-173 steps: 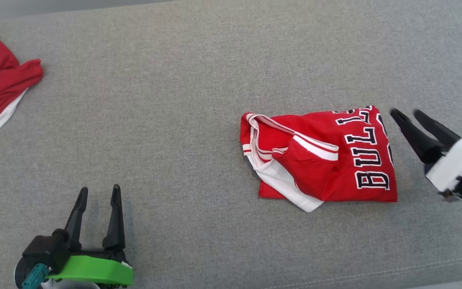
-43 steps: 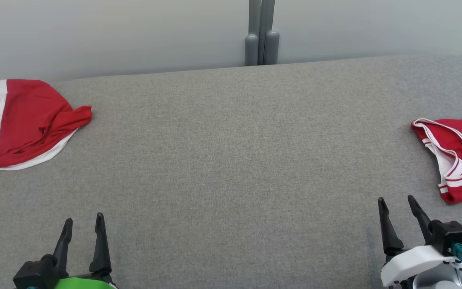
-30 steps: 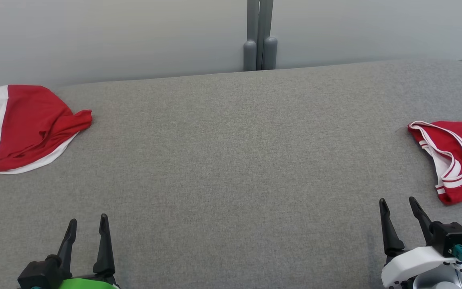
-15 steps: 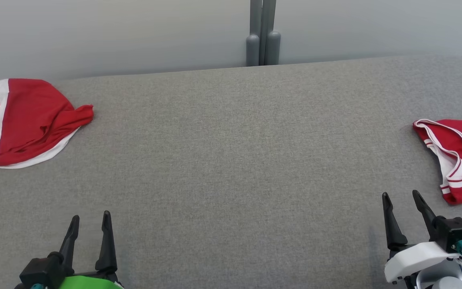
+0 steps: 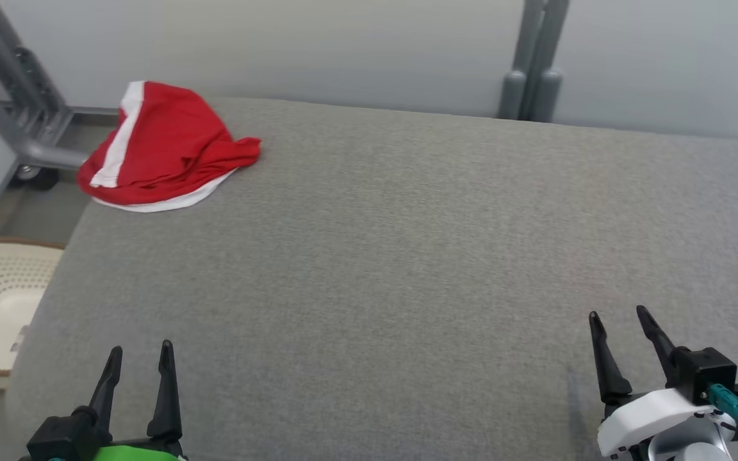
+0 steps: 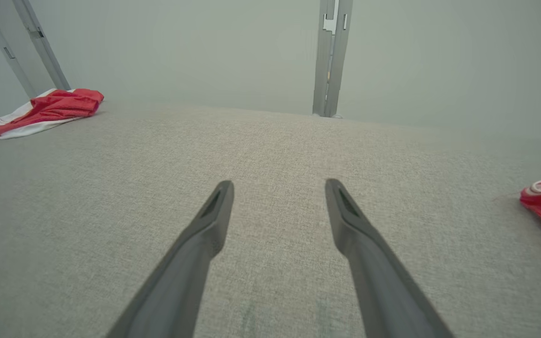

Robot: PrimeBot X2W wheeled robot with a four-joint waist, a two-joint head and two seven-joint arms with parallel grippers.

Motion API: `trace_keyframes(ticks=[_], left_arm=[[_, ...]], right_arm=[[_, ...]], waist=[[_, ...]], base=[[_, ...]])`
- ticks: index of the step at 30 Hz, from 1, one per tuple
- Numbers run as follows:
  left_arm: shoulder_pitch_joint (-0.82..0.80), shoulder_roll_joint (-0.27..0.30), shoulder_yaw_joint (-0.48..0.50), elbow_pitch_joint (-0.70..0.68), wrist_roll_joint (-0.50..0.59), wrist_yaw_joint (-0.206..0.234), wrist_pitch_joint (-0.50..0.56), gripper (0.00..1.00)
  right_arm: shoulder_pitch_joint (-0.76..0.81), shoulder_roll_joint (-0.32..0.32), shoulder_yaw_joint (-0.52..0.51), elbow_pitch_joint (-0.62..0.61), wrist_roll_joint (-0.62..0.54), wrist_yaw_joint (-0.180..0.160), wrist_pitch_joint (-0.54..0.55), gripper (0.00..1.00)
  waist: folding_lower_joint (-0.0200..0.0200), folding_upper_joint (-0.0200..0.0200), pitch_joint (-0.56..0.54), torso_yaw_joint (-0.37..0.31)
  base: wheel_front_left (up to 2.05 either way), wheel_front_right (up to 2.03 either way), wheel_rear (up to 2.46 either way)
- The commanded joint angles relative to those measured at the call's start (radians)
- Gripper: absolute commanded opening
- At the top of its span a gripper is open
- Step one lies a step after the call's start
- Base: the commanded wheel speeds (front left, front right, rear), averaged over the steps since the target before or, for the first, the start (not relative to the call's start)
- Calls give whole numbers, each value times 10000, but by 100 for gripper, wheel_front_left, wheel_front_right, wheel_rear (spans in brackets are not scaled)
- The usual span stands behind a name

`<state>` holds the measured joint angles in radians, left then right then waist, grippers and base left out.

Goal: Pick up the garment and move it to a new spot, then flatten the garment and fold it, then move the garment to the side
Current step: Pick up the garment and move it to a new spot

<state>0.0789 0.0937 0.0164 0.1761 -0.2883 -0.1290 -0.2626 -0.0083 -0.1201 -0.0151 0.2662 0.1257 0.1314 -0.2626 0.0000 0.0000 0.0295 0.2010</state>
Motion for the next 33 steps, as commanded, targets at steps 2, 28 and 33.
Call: trace_keyframes(ticks=[2,28,33], left_arm=[[268,166,47,60,54,-30,-23,100],[-41,-202,198,-481,-16,-30,-23,100],[-1773,-102,-431,-65,-709,-31,-25,100]], right_arm=[[-42,54,204,84,60,-13,-28,100],[-811,-371,982,264,277,-13,-27,100],[-1544,-968,736,-489,-39,-13,-27,100]], waist=[[0,0,-496,2151],[0,0,437,3126],[0,0,2150,2661]], base=[[0,0,0],[0,0,0],[0,0,0]])
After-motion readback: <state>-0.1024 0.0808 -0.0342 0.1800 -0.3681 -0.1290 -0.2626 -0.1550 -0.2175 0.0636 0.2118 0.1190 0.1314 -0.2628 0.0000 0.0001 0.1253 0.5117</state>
